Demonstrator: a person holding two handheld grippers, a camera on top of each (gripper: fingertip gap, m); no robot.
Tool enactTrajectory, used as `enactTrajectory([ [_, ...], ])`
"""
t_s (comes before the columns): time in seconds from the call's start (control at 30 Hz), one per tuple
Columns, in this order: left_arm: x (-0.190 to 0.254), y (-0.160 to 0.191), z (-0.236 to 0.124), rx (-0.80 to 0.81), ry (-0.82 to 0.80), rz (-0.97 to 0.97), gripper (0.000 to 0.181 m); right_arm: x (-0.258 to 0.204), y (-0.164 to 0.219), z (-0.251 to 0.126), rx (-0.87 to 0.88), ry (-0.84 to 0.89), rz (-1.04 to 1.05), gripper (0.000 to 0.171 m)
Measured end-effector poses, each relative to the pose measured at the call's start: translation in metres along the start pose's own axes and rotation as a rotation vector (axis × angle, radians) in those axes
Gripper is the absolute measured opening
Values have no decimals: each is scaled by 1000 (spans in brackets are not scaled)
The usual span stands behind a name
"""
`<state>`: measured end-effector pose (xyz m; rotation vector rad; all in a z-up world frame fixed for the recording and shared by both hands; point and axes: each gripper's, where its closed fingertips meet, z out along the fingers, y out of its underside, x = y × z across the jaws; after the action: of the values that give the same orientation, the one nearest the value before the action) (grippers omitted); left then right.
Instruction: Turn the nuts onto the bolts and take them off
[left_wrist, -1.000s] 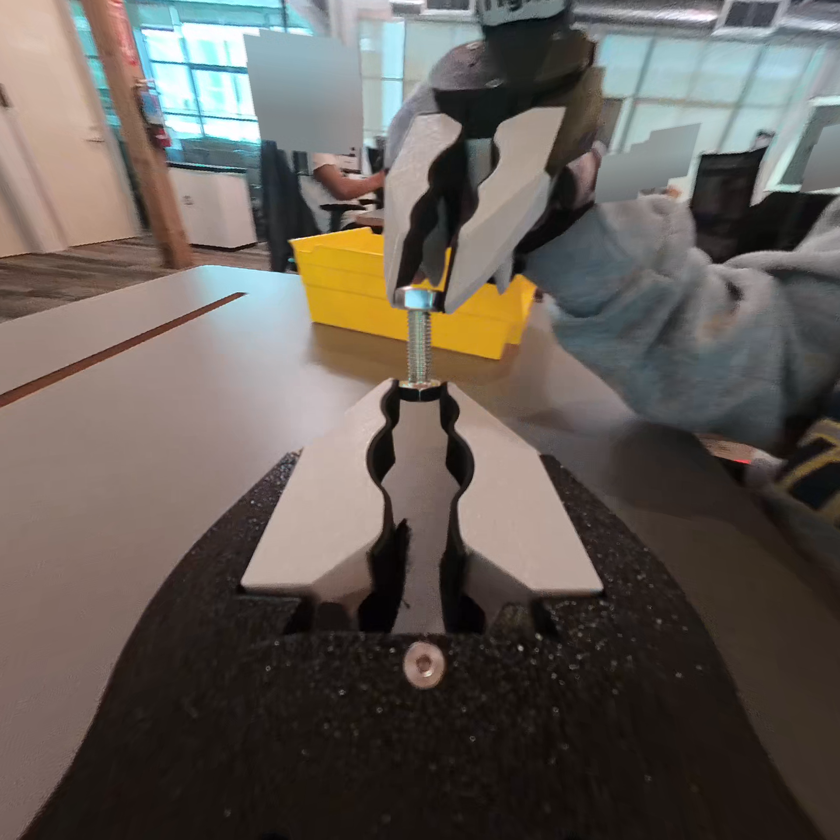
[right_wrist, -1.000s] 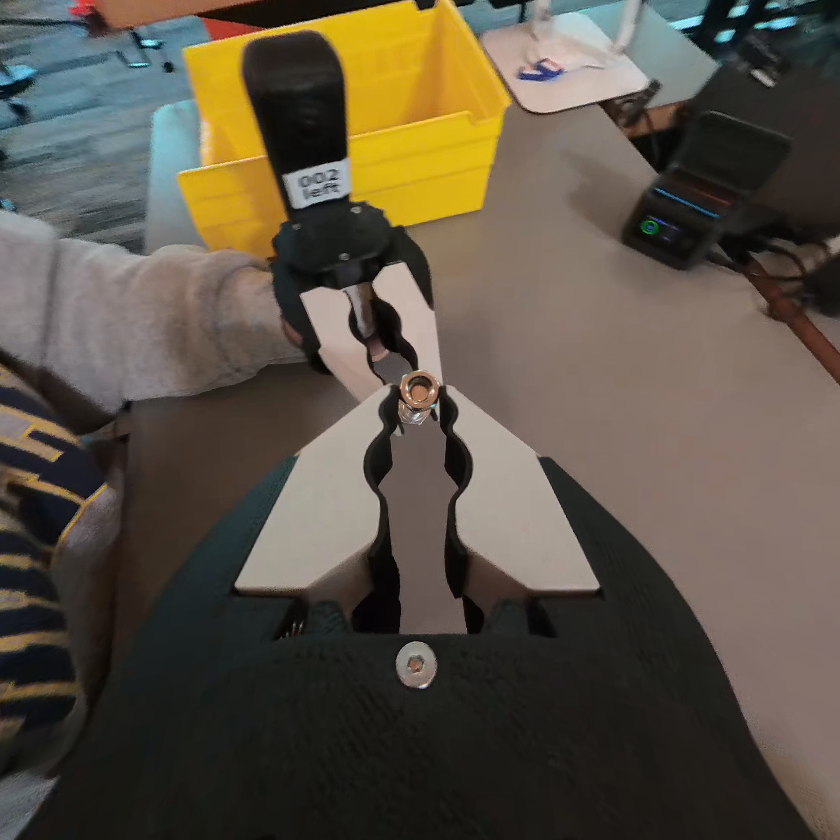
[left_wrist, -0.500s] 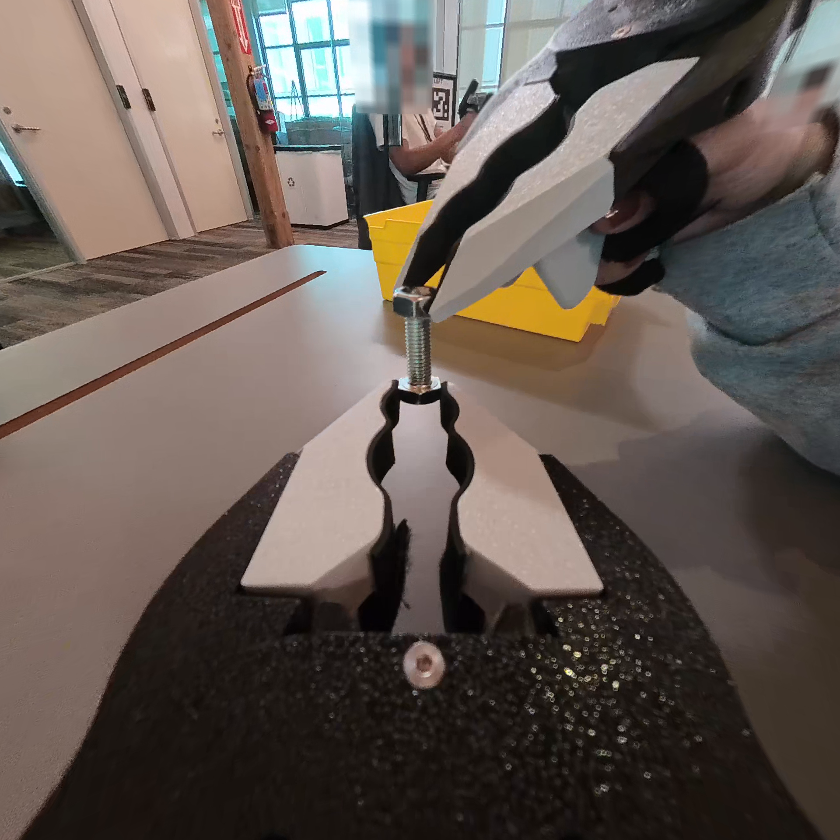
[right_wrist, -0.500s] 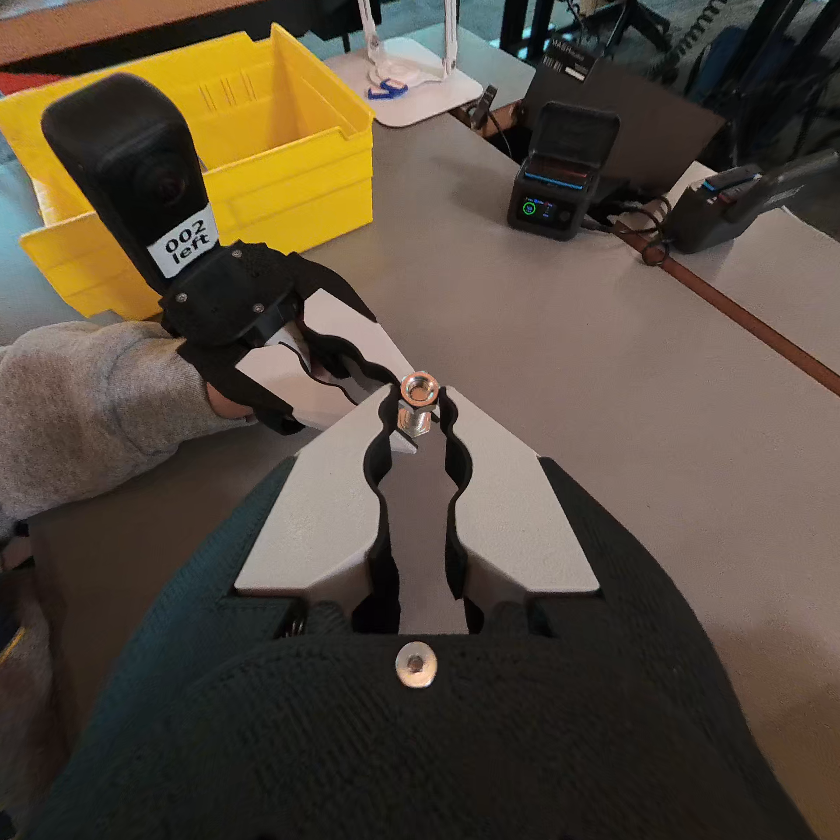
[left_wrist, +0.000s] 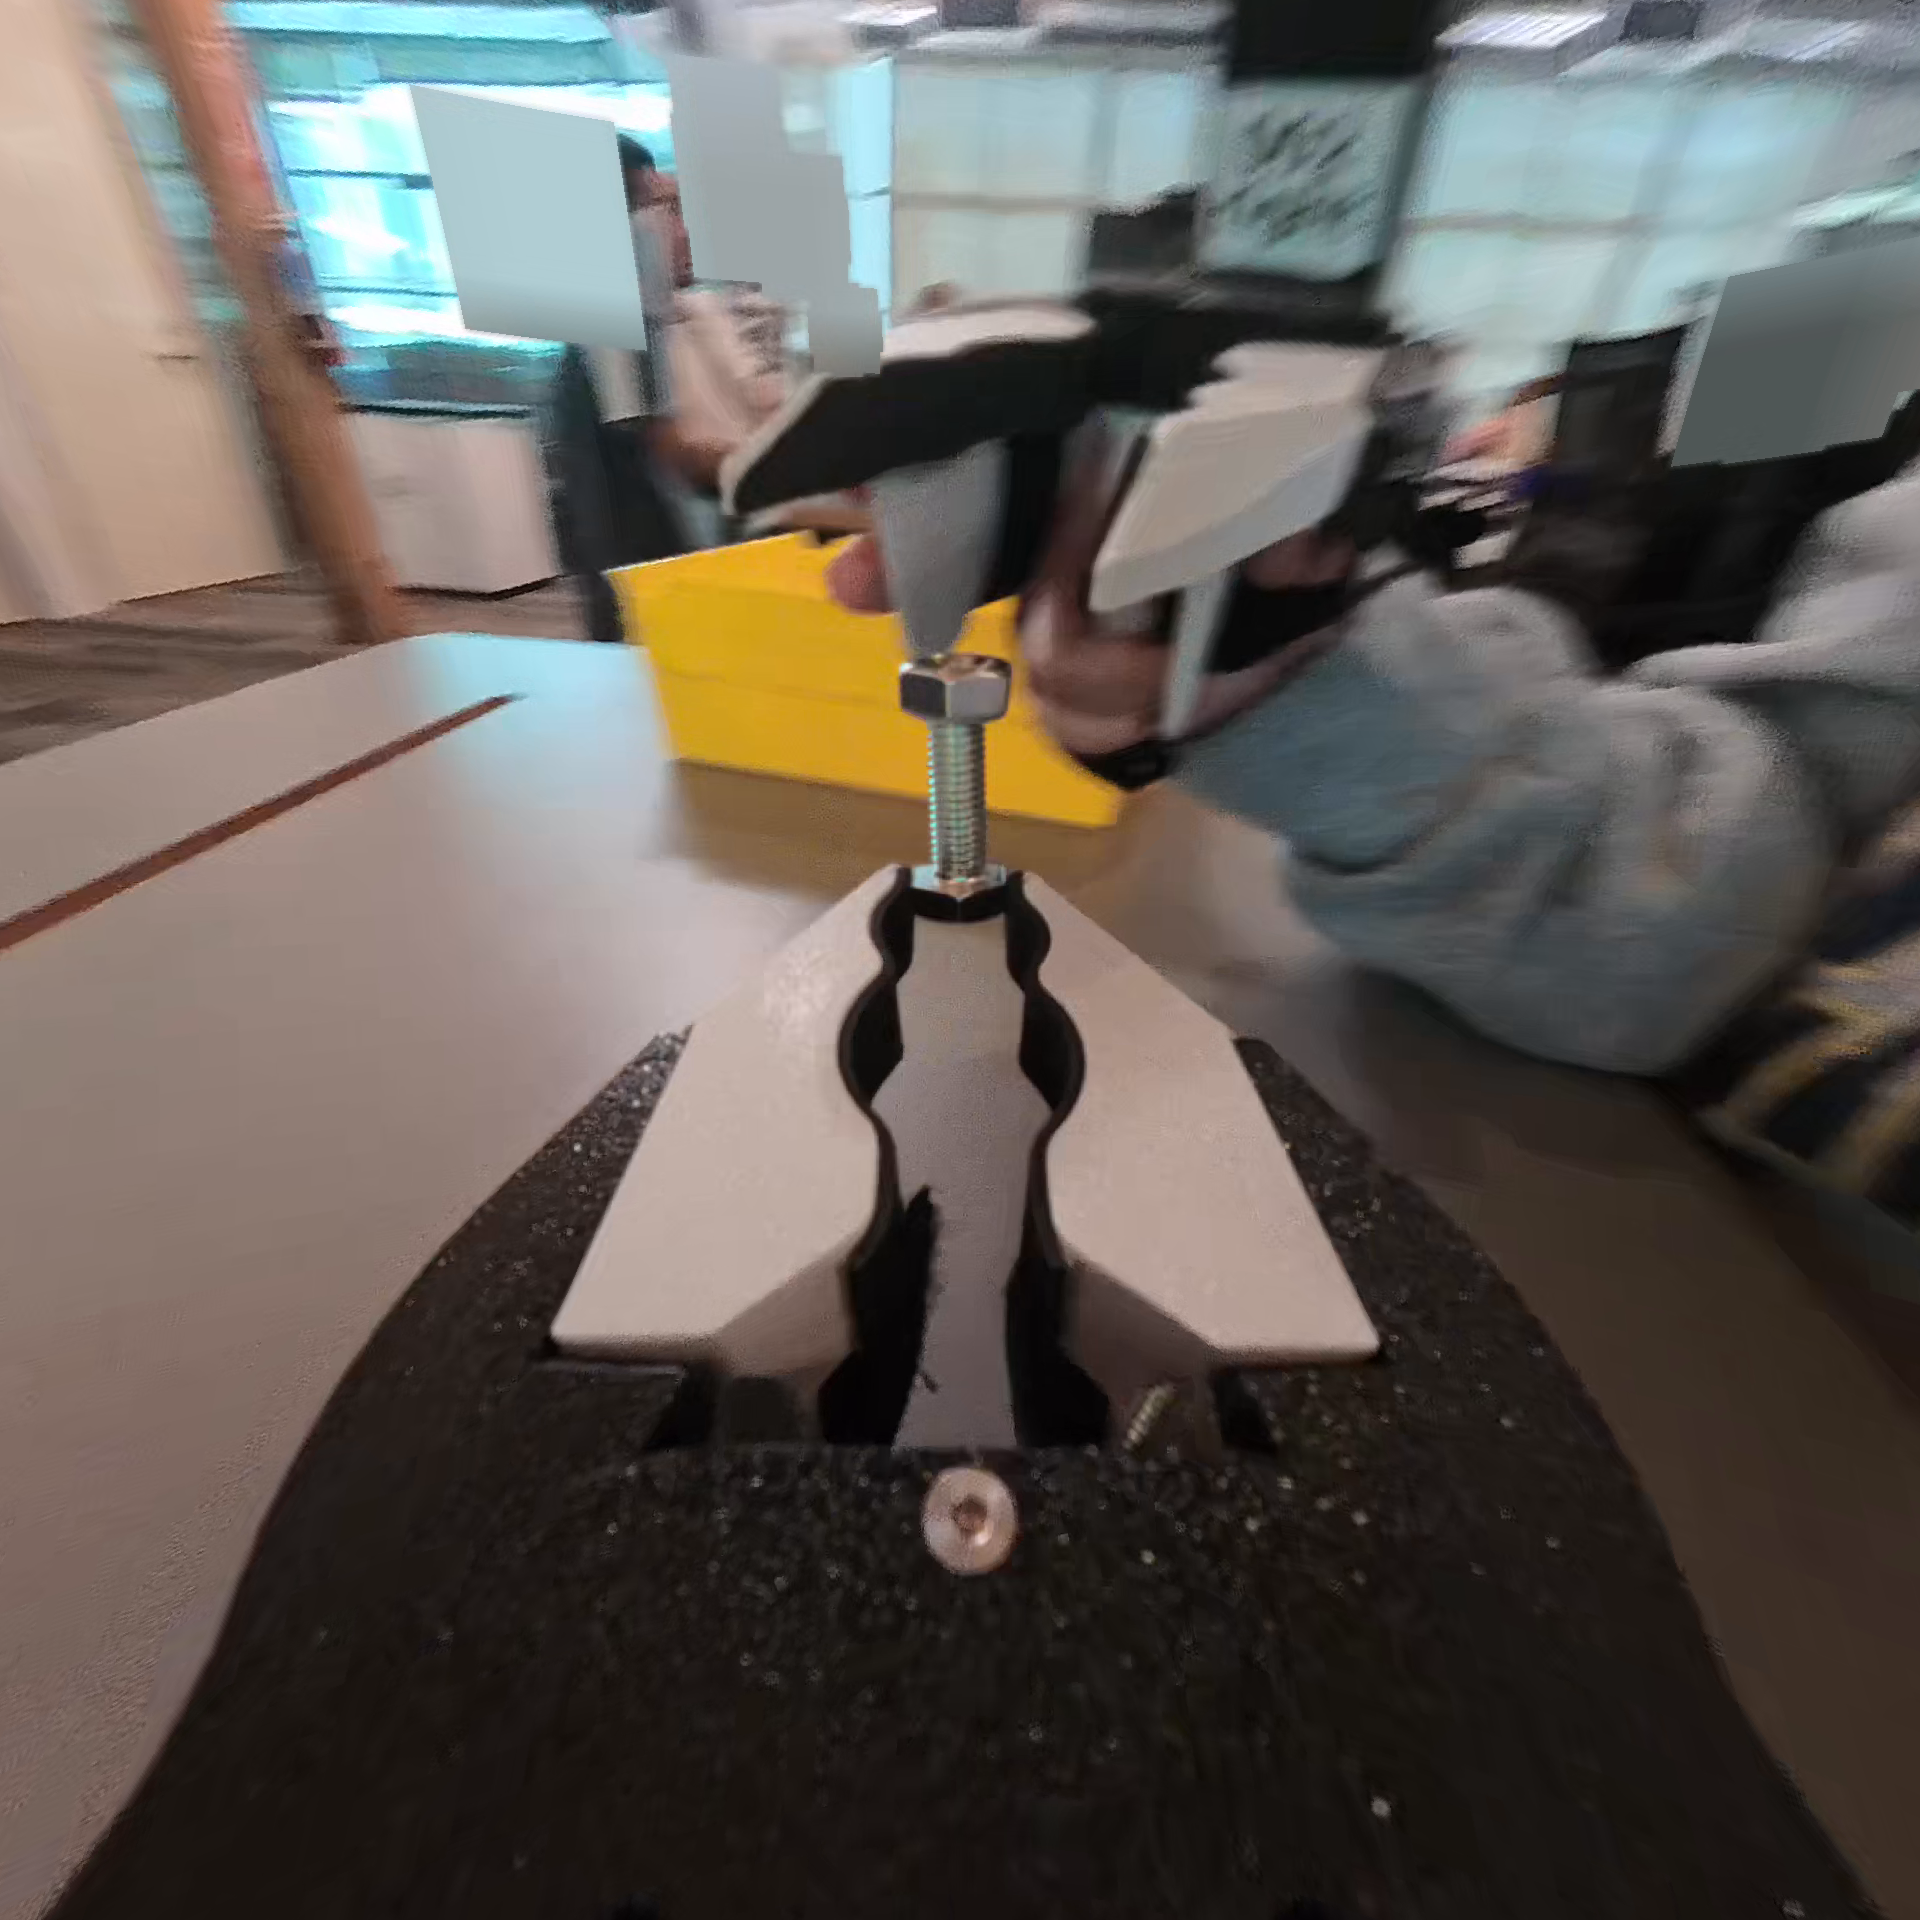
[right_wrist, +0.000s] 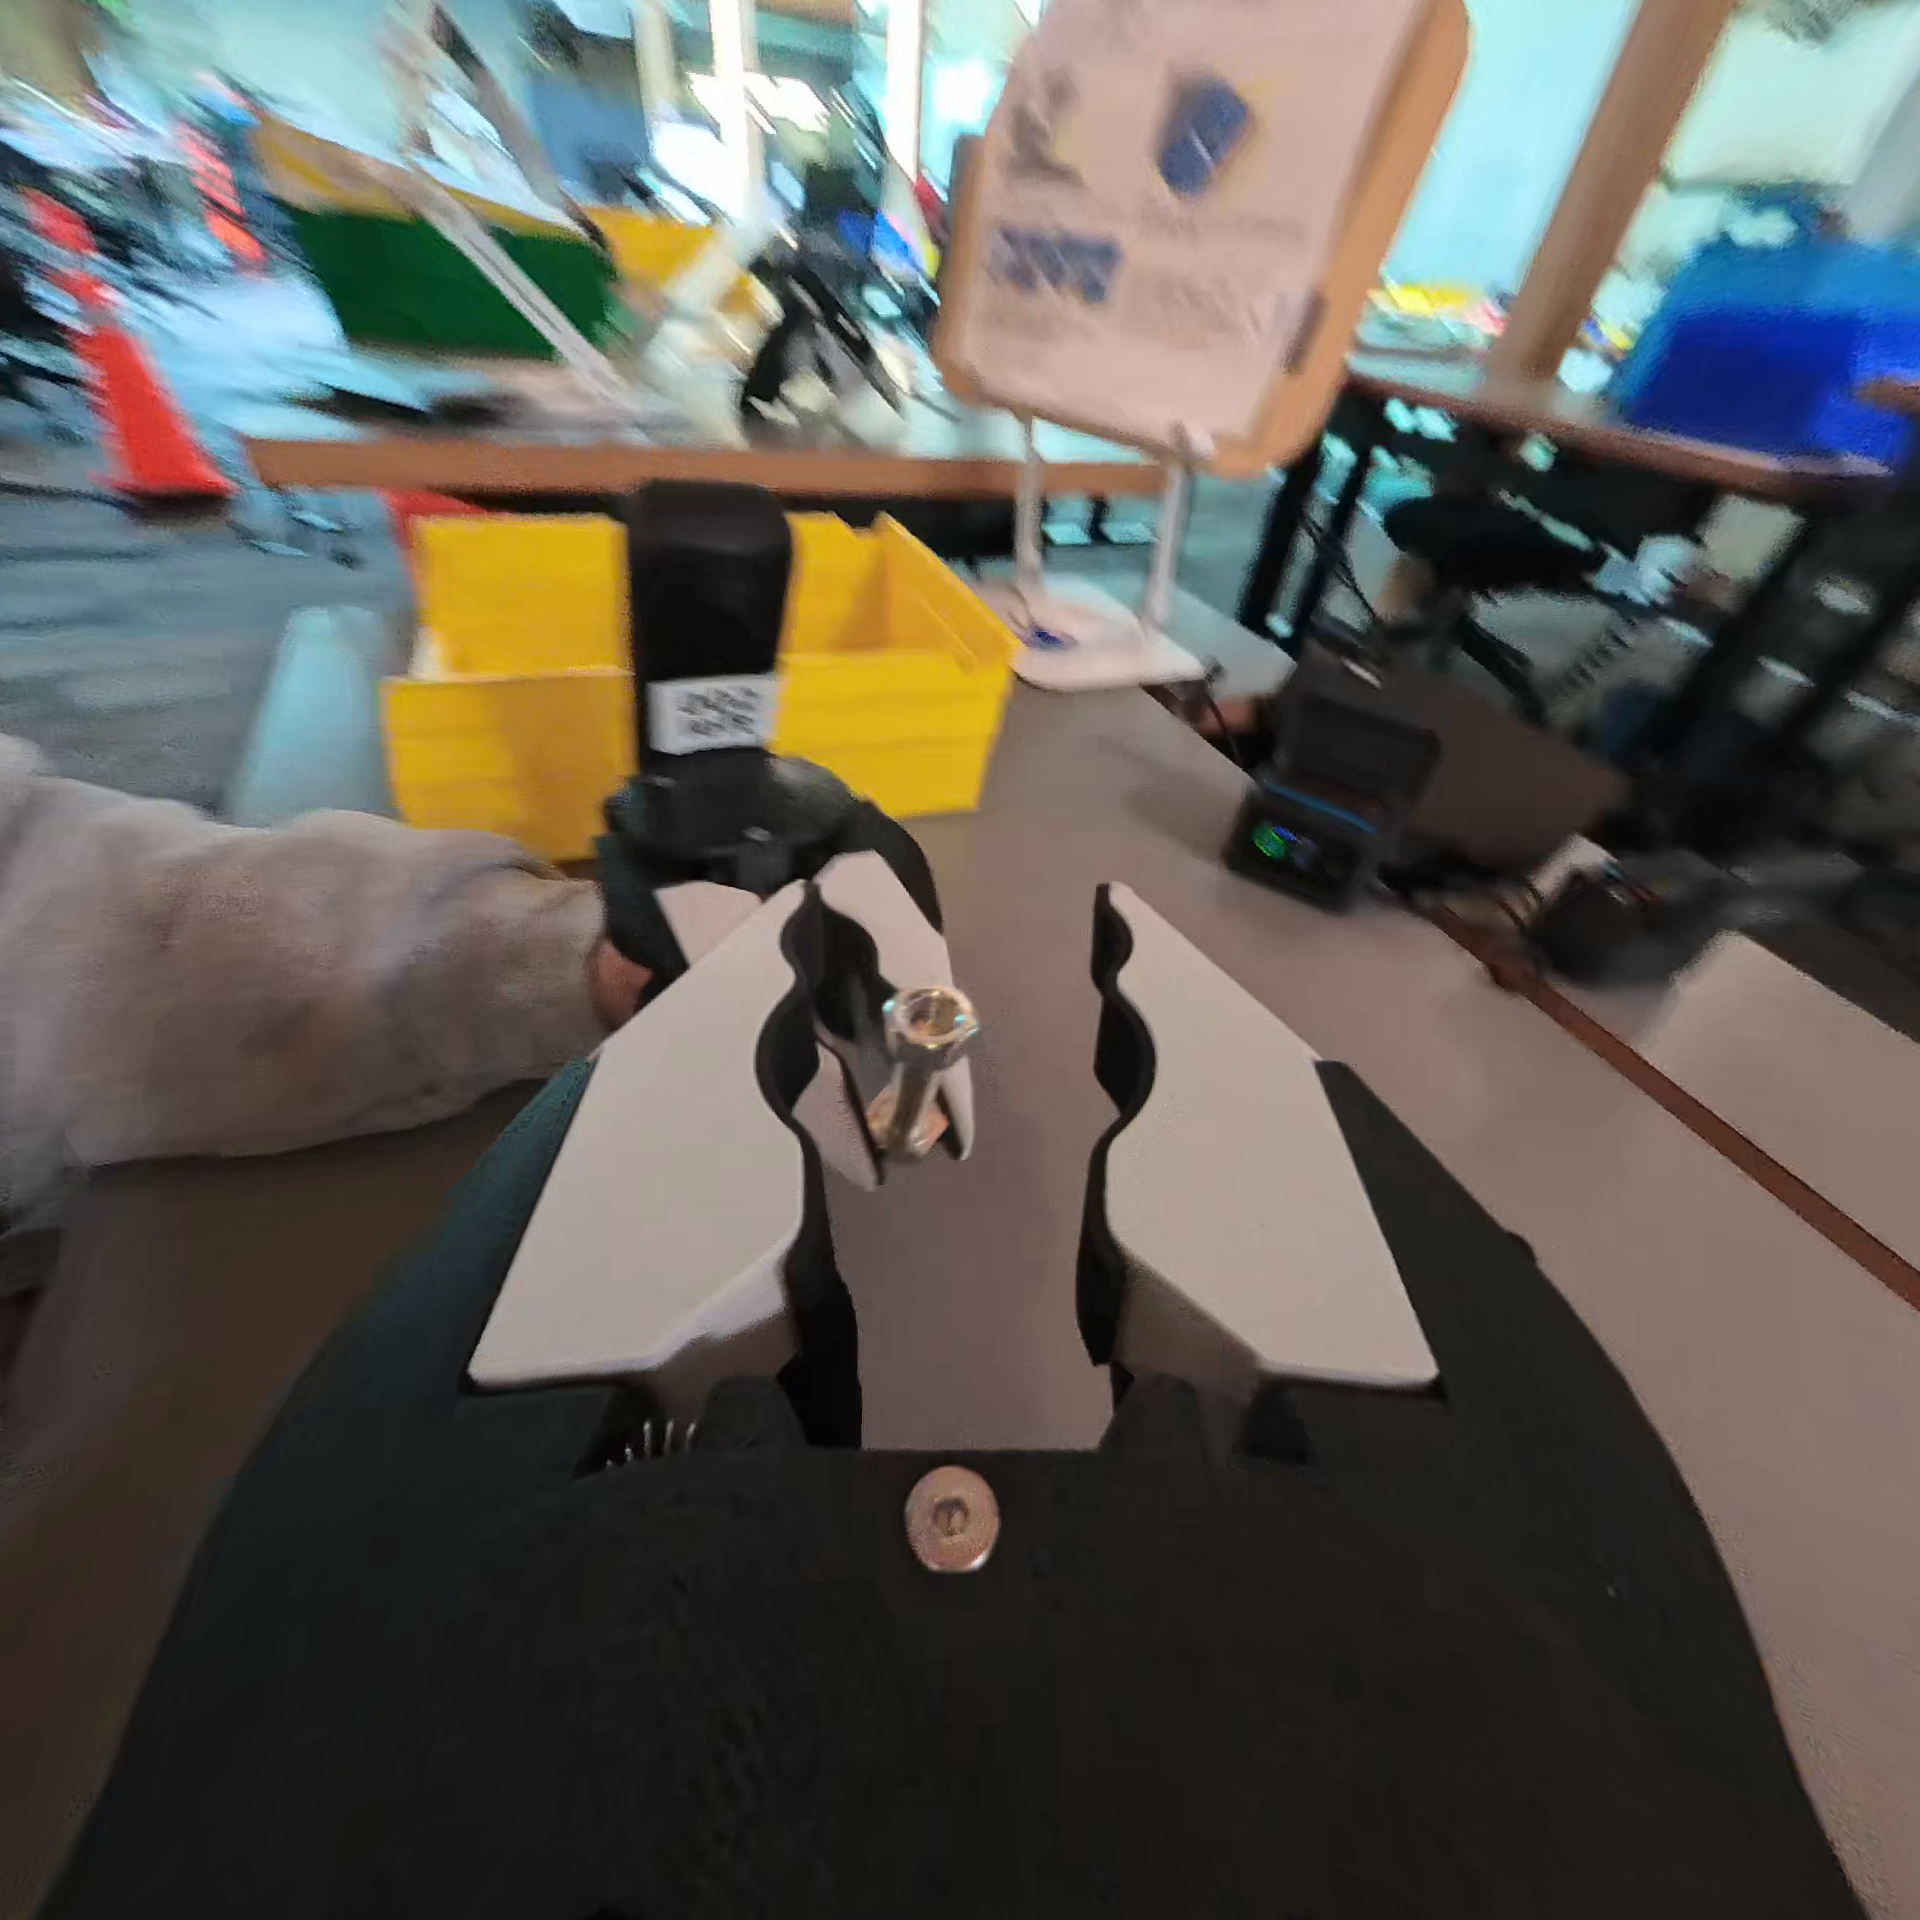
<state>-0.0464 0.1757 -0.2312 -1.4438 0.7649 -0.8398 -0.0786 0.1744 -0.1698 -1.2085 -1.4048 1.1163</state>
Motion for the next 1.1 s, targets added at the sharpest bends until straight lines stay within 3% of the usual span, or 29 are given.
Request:
enactTrajectory([
  [0.1,37,-8,-2,46,279,-95,16,-24,-2,-10,55,-244,84,47],
  [0.23,62,-11,-4,63,455,-151,16,-51,-1,-26,102,-498,176,43],
  [0.53,75,-11,-6,54,552,-199,16,-68,3,-28,100,-627,229,22],
  [0.77,61,-11,-3,62,451,-169,16,-53,5,-19,115,-512,190,17],
  [1.1,-6,-11,-4,67,-29,-67,16,3,7,13,191,34,51,17],
])
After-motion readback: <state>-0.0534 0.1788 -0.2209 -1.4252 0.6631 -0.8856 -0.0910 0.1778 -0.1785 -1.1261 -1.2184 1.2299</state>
